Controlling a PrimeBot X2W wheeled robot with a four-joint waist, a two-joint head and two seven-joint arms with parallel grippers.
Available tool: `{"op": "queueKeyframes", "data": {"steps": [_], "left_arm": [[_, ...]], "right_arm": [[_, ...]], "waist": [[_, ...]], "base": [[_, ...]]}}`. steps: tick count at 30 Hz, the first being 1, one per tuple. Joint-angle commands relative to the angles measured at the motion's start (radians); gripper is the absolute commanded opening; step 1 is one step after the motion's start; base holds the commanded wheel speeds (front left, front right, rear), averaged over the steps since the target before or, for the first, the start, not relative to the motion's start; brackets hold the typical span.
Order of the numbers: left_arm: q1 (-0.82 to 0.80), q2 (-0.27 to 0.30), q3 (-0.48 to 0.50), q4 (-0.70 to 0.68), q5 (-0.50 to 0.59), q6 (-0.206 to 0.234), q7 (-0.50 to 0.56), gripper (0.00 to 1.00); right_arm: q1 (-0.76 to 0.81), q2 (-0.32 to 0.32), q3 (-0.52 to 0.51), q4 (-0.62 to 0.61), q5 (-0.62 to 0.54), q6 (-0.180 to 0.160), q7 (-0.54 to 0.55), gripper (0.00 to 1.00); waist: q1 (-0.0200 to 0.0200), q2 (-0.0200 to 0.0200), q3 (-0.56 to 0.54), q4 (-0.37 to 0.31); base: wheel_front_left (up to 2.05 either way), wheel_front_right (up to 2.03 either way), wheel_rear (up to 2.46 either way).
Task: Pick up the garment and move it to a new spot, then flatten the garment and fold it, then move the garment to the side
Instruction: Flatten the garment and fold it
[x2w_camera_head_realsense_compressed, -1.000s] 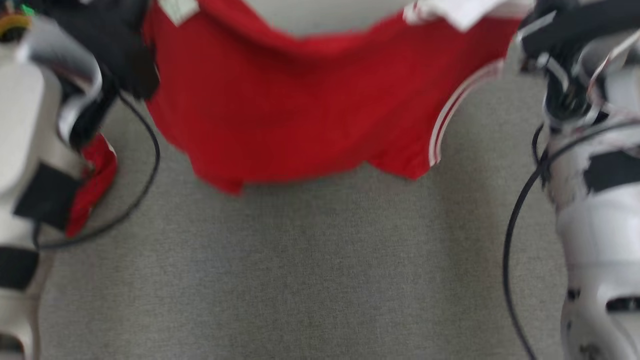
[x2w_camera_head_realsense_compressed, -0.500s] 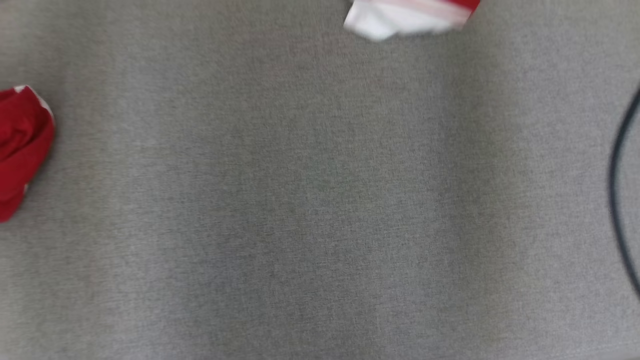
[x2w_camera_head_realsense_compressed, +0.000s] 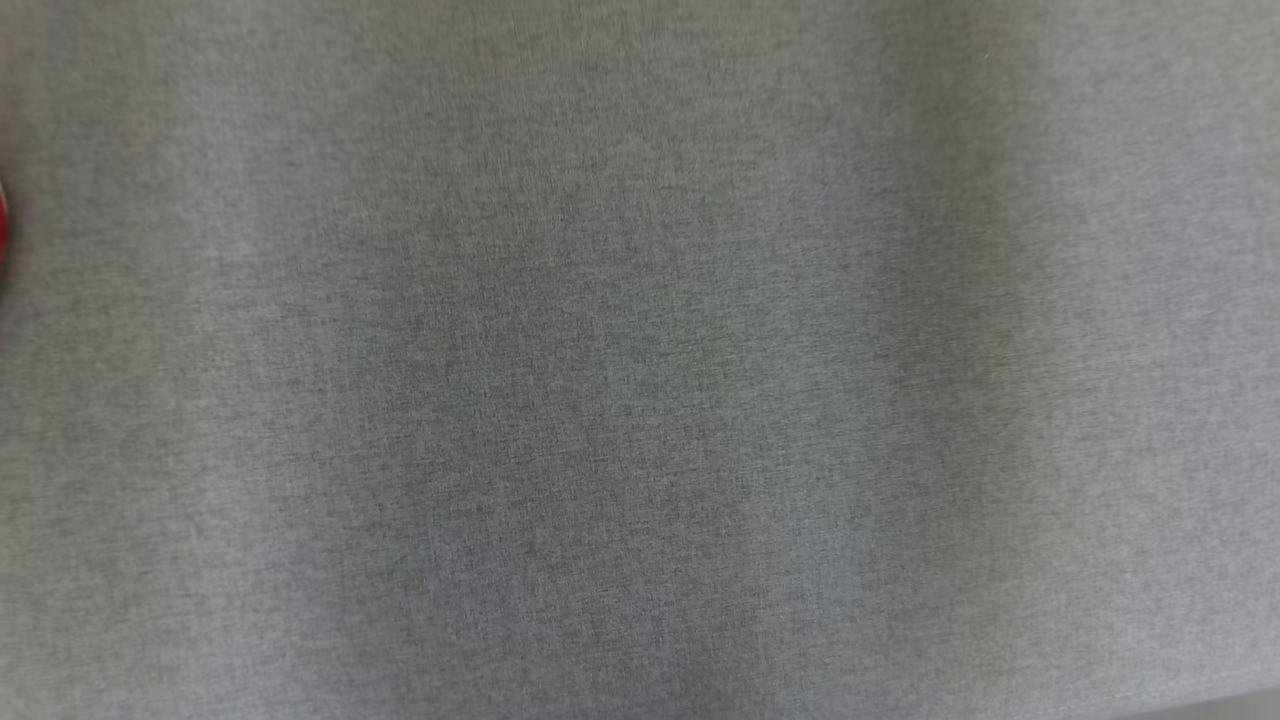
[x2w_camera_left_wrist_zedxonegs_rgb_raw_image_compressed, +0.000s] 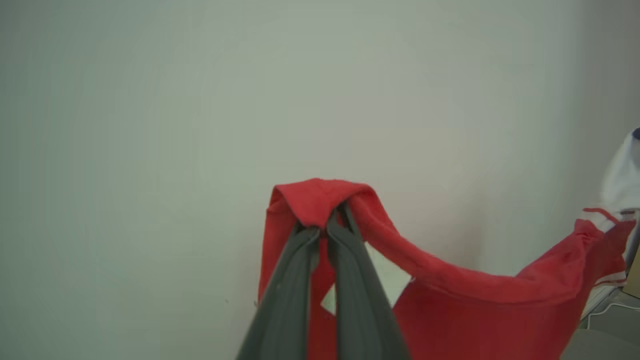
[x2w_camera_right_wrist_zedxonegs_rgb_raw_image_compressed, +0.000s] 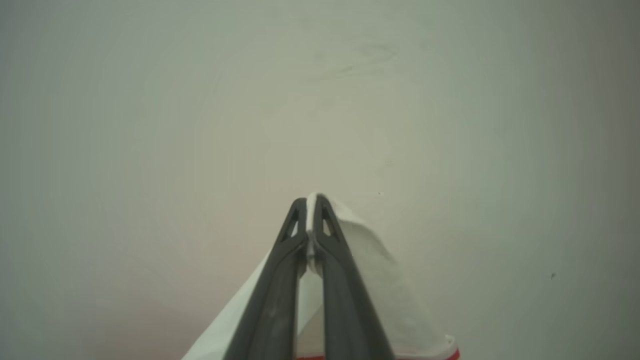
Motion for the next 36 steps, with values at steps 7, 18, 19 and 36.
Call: {"op": "queueKeyframes", "data": {"steps": [7,18,19,36], "left_arm": [[-0.002,-0.029,-0.068,0.035,-0.022,0.001,-0.073,0.00],[0.325,0.070,-0.156,-0.110,-0.192,0.001,-0.171,0.00],[0.367,0.087,-0.150,-0.129,-0.209,0.001,-0.180,0.00],[1.259,0.322,-0.041,-0.856,-0.373,0.292,-0.229,0.00]], "right_arm": [[-0.030,0.041,0.075,0.016,-0.007,0.001,-0.042,0.00],[0.325,0.032,0.346,-0.250,0.240,0.001,-0.024,0.00],[0.378,0.023,0.370,-0.289,0.268,0.001,-0.020,0.00],[1.349,-0.125,0.384,-0.845,0.437,0.001,0.060,0.00]], "waist": [[-0.0002,-0.0003,0.008,0.012],[-0.0002,-0.0003,-0.133,-0.007],[-0.0002,-0.0003,-0.151,-0.011],[-0.0002,-0.0003,-0.386,0.030]], "base": [[0.00,0.00,0.00],[0.00,0.00,0.00],[0.00,0.00,0.00],[0.00,0.00,0.00]]}}
